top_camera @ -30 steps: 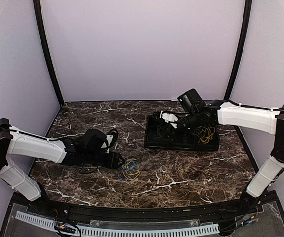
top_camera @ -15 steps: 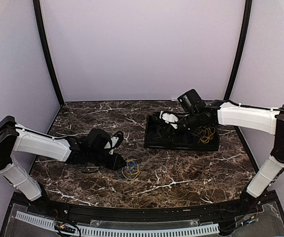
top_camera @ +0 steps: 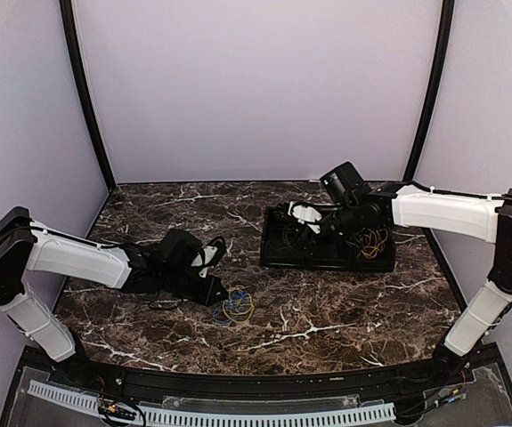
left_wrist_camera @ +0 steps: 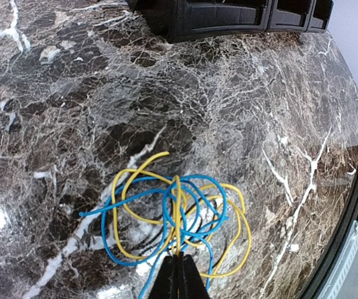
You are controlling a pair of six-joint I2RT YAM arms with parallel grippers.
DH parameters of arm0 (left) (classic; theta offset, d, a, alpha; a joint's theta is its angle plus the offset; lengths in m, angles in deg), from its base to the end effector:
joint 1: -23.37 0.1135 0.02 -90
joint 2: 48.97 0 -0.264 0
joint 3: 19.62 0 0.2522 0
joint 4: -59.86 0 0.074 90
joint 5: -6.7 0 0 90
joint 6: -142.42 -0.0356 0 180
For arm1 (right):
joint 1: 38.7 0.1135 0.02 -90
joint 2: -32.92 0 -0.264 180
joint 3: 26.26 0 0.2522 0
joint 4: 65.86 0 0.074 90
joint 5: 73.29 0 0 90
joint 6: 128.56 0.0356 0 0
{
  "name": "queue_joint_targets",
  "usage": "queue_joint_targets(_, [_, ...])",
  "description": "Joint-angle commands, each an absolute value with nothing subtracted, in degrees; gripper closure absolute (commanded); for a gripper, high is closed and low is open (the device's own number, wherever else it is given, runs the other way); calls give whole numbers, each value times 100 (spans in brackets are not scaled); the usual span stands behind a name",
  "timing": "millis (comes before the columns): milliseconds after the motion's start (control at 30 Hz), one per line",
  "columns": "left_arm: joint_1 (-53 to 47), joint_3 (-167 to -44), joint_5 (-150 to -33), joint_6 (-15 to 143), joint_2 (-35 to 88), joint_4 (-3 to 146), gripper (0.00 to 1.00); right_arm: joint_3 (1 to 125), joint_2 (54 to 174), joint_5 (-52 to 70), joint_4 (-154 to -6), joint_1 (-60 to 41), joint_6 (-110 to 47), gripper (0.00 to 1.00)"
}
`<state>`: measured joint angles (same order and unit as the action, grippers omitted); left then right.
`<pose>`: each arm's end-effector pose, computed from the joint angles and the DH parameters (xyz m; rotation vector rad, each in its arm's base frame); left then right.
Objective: Untangle the cables
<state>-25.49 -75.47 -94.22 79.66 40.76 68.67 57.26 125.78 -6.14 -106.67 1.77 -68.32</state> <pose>0.1977 -0.2366 0.1630 0.5646 2.4056 -0.8524 0.2576 0.2380 0.2542 -1.5420 1.8836 0.5706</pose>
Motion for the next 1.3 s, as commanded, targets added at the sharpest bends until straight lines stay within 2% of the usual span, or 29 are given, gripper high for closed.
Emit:
queue_joint_targets(0, [-2539,-7708,-9847,7859,3598,7003,100,5696,12469,-678,-10473,200,-6716,70])
queue_joint_targets(167, [-2539,-7537,-10397,7767,2682,6669,100,5719,12454,-990,-9872,159,-6236,61])
queue_joint_targets(333, [-2537,-7484,-10455,7676,2031,6779,100,6323,12994,-2217,-9992,162,-5908,52])
queue_joint_targets(733, [-2541,-7414,-9861,7852,1291,6755,100,7071,14054,-3896,-9965,666,-5483,44])
queue_joint_targets(1000, [-2541,-7319,-8673,8329,878,6729,100,7060,14487,-3563,-9751,1030,-5311,43])
queue_joint_targets(1267, [-2540,-7322,-8114,8801,535,6793,100,7079,15213,-2747,-9741,1548,-5378,40])
